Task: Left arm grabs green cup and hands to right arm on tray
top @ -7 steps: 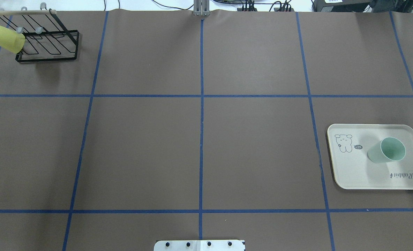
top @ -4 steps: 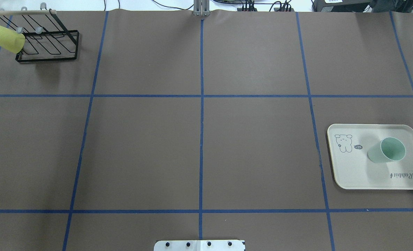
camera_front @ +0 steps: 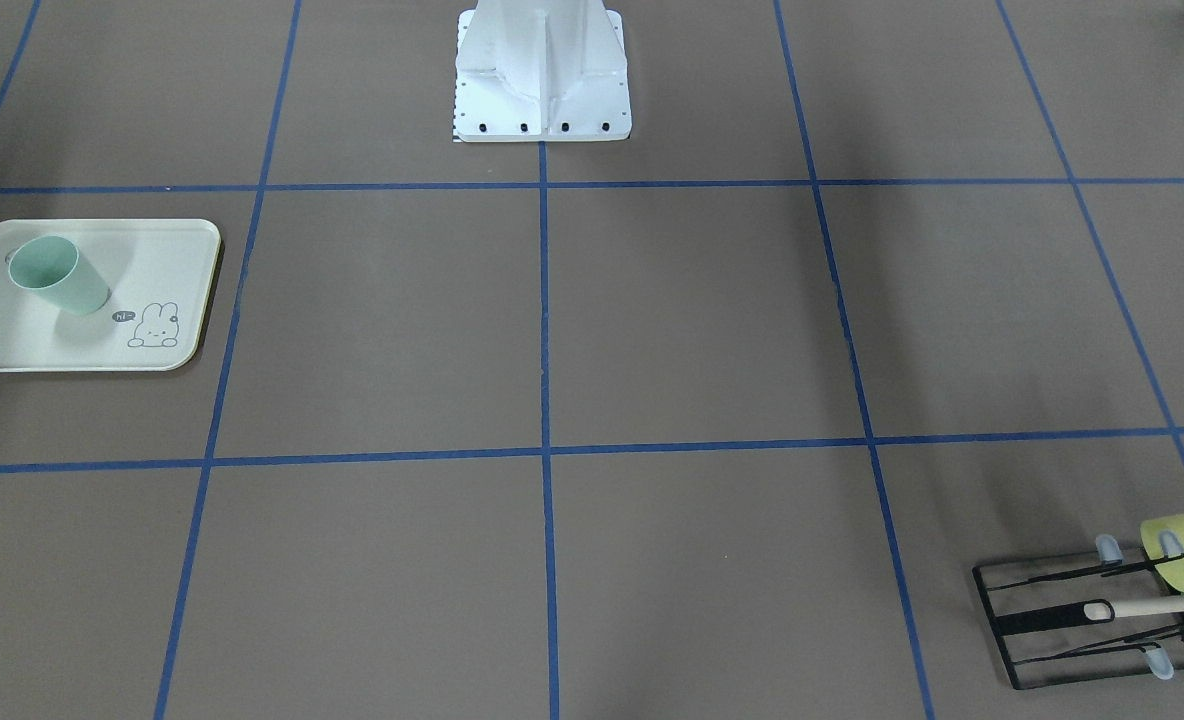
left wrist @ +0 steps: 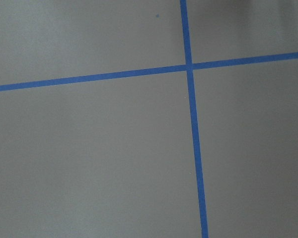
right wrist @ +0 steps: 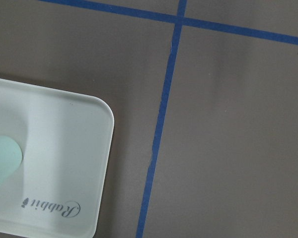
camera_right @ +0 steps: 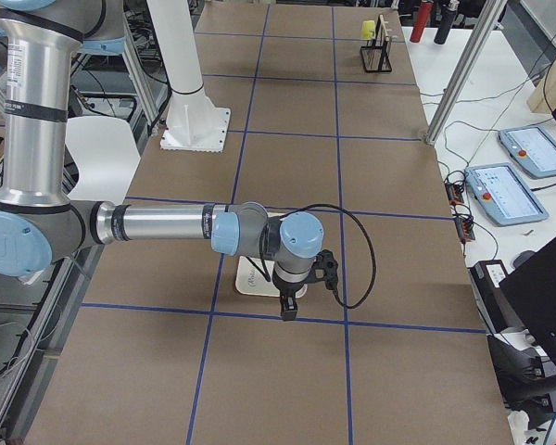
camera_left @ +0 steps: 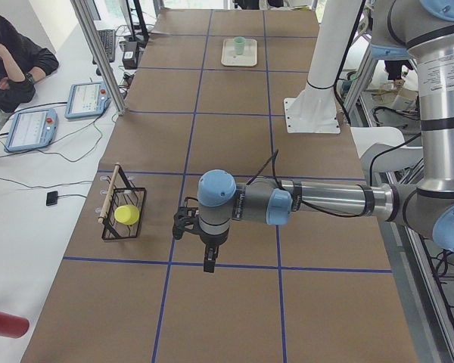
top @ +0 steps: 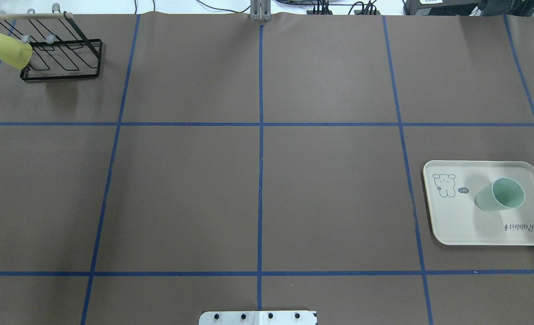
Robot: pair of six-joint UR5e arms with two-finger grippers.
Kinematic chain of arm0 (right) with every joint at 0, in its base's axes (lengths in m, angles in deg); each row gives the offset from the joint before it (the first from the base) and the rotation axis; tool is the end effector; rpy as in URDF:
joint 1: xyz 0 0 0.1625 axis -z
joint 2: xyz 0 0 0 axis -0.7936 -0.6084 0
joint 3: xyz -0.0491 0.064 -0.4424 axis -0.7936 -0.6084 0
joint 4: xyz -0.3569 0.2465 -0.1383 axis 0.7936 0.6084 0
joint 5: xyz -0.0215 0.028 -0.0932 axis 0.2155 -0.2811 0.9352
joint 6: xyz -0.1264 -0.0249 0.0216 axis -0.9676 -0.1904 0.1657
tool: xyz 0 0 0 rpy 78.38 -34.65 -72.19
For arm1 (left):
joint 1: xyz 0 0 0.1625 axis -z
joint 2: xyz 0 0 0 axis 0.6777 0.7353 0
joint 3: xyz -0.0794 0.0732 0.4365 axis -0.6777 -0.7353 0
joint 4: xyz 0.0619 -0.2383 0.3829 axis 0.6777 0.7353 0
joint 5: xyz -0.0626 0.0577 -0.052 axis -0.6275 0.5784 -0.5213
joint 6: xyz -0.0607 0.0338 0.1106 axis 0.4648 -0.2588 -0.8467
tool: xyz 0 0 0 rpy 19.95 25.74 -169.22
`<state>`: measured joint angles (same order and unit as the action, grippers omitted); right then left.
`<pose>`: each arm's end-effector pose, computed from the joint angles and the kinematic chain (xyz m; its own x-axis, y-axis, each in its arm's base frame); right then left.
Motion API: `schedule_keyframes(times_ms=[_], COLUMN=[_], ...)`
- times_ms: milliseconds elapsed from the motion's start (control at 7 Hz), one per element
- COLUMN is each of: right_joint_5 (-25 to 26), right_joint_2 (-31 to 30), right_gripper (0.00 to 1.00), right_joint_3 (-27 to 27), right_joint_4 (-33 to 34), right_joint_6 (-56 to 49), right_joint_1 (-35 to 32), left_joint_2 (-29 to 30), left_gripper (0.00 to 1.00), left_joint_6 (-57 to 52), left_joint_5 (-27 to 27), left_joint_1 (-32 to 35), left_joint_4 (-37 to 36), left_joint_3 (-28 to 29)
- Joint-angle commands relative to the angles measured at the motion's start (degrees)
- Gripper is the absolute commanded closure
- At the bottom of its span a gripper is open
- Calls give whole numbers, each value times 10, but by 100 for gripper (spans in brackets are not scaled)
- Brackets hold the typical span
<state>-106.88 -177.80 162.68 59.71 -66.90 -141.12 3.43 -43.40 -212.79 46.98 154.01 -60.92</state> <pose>0.0300 -0.4620 0.6838 0.6871 -0.1773 0.7046 0.1859 0.9804 0.0654 -0.0465 -0.4645 0.6711 0.7660 0.0863 -0.6370 -0.0092 0.9923 0.1234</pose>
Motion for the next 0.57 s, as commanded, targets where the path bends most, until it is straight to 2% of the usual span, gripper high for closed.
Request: schedule_keyframes(times_ms=[0, 429], right_joint_5=[0, 1], right_joint_2=[8, 8], right_gripper=[1, 1], right_joint_3=[5, 5], right_joint_4=[-20, -28], right_joint_6=[0, 0], right_joint_1=[0, 0], left_joint_2=[2, 2], left_gripper=[0, 0], left_joint_6=[1, 1], left_joint_5=[-8, -14], left_joint_1=[0, 0], left_joint_4=[-2, -2], left_joint_3=[-8, -7])
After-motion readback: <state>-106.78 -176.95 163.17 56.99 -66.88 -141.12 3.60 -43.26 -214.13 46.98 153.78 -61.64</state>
